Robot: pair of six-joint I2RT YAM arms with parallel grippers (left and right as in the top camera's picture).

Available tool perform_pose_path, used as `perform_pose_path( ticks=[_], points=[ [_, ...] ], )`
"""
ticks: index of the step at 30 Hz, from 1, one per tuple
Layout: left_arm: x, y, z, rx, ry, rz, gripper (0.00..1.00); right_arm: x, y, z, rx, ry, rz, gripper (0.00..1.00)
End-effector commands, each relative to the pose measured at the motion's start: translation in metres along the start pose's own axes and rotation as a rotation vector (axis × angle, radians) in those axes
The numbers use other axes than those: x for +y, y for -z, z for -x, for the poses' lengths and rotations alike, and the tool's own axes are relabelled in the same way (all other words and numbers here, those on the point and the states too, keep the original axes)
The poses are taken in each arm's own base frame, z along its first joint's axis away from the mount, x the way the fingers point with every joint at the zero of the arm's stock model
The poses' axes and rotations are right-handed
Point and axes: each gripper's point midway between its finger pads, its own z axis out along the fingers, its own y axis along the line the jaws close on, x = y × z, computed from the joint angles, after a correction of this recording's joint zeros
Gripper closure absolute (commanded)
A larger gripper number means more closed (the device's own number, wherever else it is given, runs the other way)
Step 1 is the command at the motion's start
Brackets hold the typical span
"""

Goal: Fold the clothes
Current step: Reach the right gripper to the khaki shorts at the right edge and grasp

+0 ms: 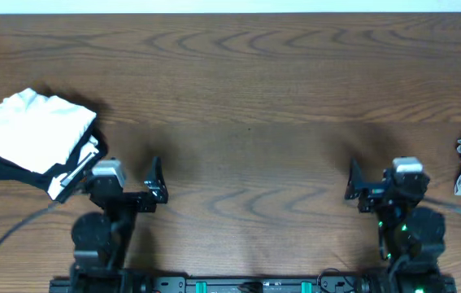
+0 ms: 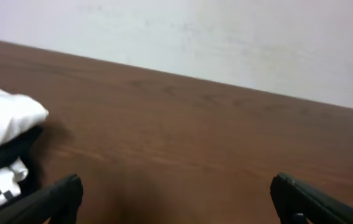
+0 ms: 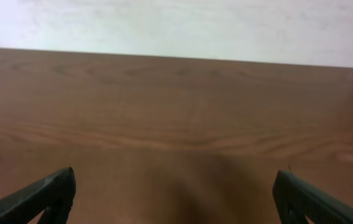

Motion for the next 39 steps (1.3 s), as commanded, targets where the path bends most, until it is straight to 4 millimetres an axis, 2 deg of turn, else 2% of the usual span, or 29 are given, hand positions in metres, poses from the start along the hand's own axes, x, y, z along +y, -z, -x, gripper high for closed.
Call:
perform_pose_path(
  ticks=[1, 7, 12, 14, 16, 17, 18, 19, 20, 21, 22, 24, 29, 30, 34, 35, 39],
  points=[
    [-0.007, -0.001, 0.02, 0.07, 0.025, 0.006, 0.02, -0.005, -0.004, 0.018, 0.063, -0.014, -0.028, 0.01],
    [-0.006, -0.002, 0.018, 0.339, 0.049, 0.078, 0.02, -0.003, -0.022, 0.018, 0.358, 0.001, -0.028, 0.01],
    [-0.004, 0.0, 0.008, 0.47, 0.062, 0.114, 0.02, 0.003, -0.042, 0.023, 0.484, 0.01, 0.004, 0.01],
    [-0.003, 0.002, 0.004, 0.488, 0.063, 0.118, 0.02, -0.004, -0.051, 0.025, 0.487, 0.017, -0.037, 0.01],
    [-0.002, 0.005, -0.001, 0.508, 0.065, 0.124, 0.02, -0.022, -0.06, 0.024, 0.487, 0.003, -0.126, 0.02],
    [-0.002, 0.006, -0.002, 0.517, 0.066, 0.126, 0.02, -0.036, -0.063, 0.022, 0.494, -0.014, -0.193, 0.1],
    [-0.001, 0.007, -0.004, 0.524, 0.066, 0.128, 0.02, -0.055, -0.065, 0.018, 0.503, -0.043, -0.282, 0.39],
    [-0.001, 0.008, -0.005, 0.53, 0.067, 0.13, 0.02, -0.074, -0.064, 0.015, 0.51, -0.077, -0.369, 0.57],
    [-0.001, 0.008, -0.006, 0.535, 0.067, 0.131, 0.02, -0.1, -0.062, 0.009, 0.519, -0.124, -0.478, 0.72],
    [-0.001, 0.009, -0.007, 0.539, 0.068, 0.132, 0.02, -0.118, -0.061, 0.004, 0.527, -0.159, -0.543, 0.79],
    [0.0, 0.01, -0.008, 0.544, 0.068, 0.134, 0.02, -0.137, -0.06, -0.002, 0.536, -0.197, -0.597, 0.8],
    [0.0, 0.01, -0.009, 0.549, 0.069, 0.135, 0.02, -0.168, -0.059, -0.015, 0.554, -0.266, -0.659, 0.72],
    [0.0, 0.011, -0.01, 0.552, 0.069, 0.136, 0.02, -0.233, -0.054, -0.056, 0.587, -0.439, -0.794, 0.81],
    [0.0, 0.011, -0.01, 0.552, 0.069, 0.136, 0.02, -0.241, -0.056, -0.062, 0.591, -0.459, -0.798, 0.79],
    [0.0, 0.011, -0.01, 0.555, 0.069, 0.136, 0.02, -0.268, -0.053, -0.1, 0.649, -0.536, -0.843, 0.59],
    [0.0, 0.011, -0.011, 0.555, 0.069, 0.137, 0.02, -0.272, -0.052, -0.108, 0.664, -0.548, -0.854, 0.51],
    [0.0, 0.011, -0.011, 0.556, 0.069, 0.137, 0.02, -0.283, -0.053, -0.138, 0.716, -0.588, -0.869, 0.45]
  ],
)
